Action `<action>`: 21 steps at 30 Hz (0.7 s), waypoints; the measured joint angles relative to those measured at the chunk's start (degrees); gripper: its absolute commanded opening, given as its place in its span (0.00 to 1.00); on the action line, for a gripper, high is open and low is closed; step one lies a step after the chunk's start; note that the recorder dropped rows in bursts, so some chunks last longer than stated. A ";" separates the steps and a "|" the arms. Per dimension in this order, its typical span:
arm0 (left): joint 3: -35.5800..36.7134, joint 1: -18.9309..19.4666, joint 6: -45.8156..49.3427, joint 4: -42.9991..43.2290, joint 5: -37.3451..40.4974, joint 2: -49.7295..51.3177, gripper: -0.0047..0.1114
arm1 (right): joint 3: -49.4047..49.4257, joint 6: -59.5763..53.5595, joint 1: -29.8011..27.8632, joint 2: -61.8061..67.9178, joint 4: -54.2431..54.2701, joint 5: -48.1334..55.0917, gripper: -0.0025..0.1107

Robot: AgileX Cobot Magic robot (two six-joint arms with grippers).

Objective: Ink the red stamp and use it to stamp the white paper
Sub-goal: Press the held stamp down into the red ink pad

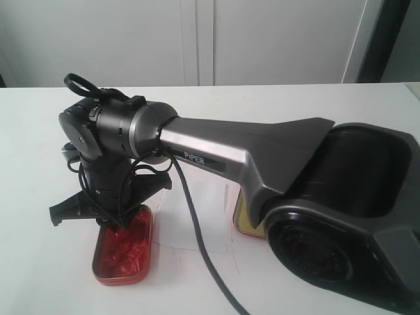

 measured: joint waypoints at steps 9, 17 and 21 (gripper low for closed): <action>0.00 0.00 0.00 0.00 0.00 0.00 0.04 | -0.62 0.00 0.00 0.69 -0.11 0.77 0.02; 0.00 0.00 0.00 0.00 0.00 0.00 0.04 | -0.71 0.00 0.00 0.90 -0.11 0.88 0.02; 0.00 0.00 0.00 0.00 0.00 0.00 0.04 | -1.11 0.00 0.00 1.32 -0.23 1.24 0.02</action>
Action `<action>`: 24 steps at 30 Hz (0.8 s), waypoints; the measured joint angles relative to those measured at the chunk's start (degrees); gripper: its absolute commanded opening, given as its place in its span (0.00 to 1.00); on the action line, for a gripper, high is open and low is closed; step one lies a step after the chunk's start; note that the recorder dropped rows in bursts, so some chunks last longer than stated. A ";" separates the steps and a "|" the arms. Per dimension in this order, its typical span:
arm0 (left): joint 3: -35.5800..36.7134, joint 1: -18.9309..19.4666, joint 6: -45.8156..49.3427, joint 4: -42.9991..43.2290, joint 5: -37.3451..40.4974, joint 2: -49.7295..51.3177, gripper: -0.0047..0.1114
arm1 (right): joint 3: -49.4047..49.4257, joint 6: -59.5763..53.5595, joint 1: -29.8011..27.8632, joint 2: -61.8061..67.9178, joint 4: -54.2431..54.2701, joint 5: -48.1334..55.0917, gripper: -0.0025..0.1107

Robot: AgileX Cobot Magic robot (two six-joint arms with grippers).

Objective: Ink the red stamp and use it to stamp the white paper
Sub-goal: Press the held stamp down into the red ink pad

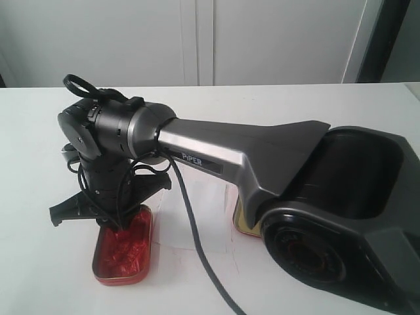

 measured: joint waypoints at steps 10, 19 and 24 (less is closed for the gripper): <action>0.00 0.00 0.00 0.00 0.00 0.00 0.04 | -0.25 0.00 0.00 0.00 0.00 0.11 0.02; 0.00 0.00 0.00 0.00 0.00 0.00 0.04 | -1.86 0.00 0.00 0.00 0.00 1.25 0.02; 0.00 0.00 0.00 0.00 0.00 0.00 0.04 | -2.78 0.00 0.00 0.00 -0.13 1.55 0.02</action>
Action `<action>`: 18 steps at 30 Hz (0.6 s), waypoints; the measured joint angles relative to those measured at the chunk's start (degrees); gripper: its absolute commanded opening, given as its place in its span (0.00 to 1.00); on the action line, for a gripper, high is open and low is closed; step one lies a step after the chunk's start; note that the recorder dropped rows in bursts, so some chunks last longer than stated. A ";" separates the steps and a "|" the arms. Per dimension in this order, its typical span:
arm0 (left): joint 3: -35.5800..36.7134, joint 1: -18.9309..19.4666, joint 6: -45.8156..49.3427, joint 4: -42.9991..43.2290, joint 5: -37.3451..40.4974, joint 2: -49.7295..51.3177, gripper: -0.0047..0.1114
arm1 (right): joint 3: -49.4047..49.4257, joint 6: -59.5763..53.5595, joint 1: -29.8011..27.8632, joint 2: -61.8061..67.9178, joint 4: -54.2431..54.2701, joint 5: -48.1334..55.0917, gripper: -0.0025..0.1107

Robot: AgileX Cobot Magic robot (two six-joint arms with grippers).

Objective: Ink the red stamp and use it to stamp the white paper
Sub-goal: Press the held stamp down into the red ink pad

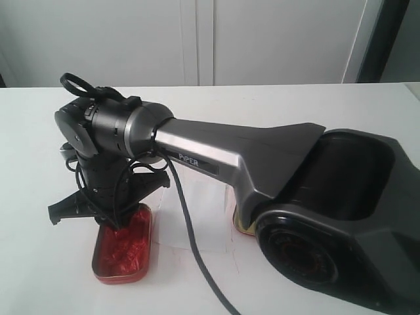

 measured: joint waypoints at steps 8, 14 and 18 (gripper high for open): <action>0.00 0.00 0.00 0.00 0.00 0.00 0.04 | -1.85 0.00 0.00 -0.95 -0.27 2.13 0.02; 0.00 0.00 0.00 0.00 0.00 0.00 0.04 | -2.57 0.00 0.00 -1.72 -0.50 2.59 0.02; 0.00 0.00 0.00 0.00 0.00 0.00 0.04 | -2.70 0.00 0.00 -2.28 -1.03 2.59 0.02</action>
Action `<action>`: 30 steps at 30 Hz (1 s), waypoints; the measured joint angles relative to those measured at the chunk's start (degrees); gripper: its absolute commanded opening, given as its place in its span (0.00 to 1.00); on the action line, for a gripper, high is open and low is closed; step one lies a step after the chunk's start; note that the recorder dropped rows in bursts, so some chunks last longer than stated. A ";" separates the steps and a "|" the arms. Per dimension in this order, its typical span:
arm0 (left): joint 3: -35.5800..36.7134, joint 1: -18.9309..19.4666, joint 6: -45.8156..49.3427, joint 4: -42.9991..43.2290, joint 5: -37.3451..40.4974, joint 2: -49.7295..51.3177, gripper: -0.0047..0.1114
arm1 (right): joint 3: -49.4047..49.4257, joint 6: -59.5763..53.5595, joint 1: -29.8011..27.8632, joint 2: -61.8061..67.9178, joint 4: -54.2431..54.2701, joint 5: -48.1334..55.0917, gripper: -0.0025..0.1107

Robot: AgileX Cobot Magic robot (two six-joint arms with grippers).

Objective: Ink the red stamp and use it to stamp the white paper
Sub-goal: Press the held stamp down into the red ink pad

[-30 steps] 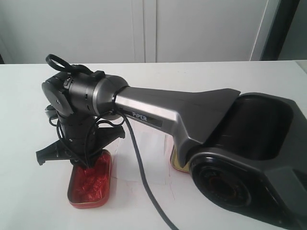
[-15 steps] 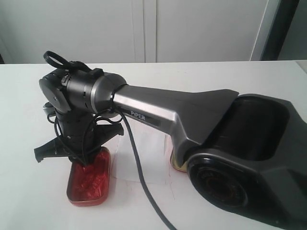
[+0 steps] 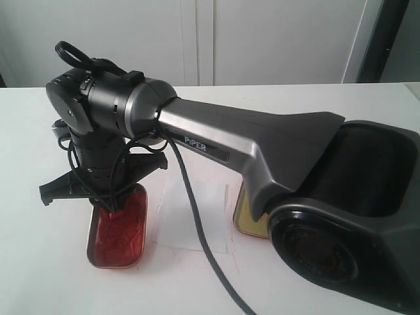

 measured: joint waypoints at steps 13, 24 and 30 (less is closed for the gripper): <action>0.00 0.00 0.00 0.00 0.00 0.00 0.04 | 0.00 0.00 0.00 -0.19 -0.28 0.03 0.02; 0.00 0.00 0.00 0.00 0.00 0.00 0.04 | 0.00 -0.70 0.00 -1.56 -0.28 0.16 0.02; 0.00 0.00 0.00 0.00 0.00 0.00 0.04 | 0.00 -0.94 0.00 -1.72 -0.28 0.16 0.02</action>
